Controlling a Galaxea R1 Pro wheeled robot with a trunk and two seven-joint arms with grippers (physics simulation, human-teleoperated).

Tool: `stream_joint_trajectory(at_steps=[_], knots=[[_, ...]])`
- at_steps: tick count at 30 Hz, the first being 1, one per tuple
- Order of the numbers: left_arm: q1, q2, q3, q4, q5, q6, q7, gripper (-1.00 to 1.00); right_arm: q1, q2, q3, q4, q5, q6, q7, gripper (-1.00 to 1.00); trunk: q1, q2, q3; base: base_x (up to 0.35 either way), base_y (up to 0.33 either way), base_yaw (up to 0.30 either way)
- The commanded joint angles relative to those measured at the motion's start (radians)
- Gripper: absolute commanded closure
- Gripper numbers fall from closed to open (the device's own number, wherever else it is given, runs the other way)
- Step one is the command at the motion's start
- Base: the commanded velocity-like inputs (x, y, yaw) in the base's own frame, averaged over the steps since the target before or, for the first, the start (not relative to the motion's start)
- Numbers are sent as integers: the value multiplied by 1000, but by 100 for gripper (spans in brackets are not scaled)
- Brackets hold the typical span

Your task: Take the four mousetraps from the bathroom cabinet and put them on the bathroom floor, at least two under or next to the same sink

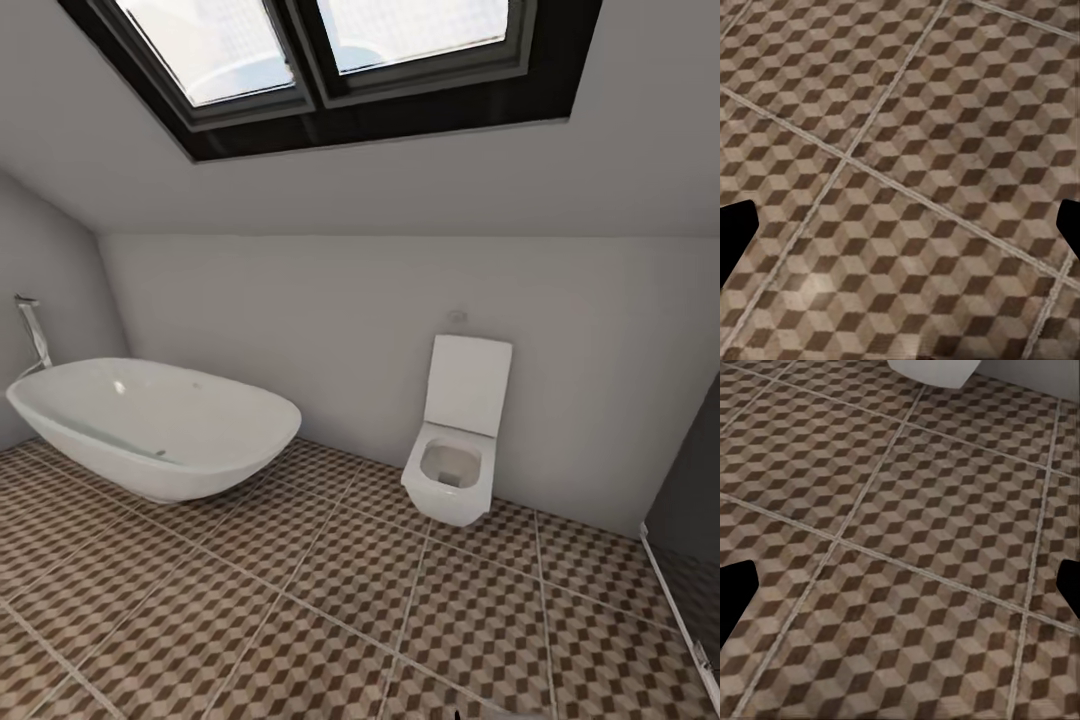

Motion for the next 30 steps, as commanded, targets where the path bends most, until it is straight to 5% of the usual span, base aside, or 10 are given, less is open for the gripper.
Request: stream_joint_trajectory(at_steps=[1,30], knots=[[0,0,-1,0,1,-3,2,-100,-1,0,5,1,1,-2,-9,-100,0,-1,-1,-33,94,-270],[0,0,-2,0,0,-5,2,-100,-1,-2,5,3,1,-3,-9,-100,0,-1,-1,-2,6,-274]])
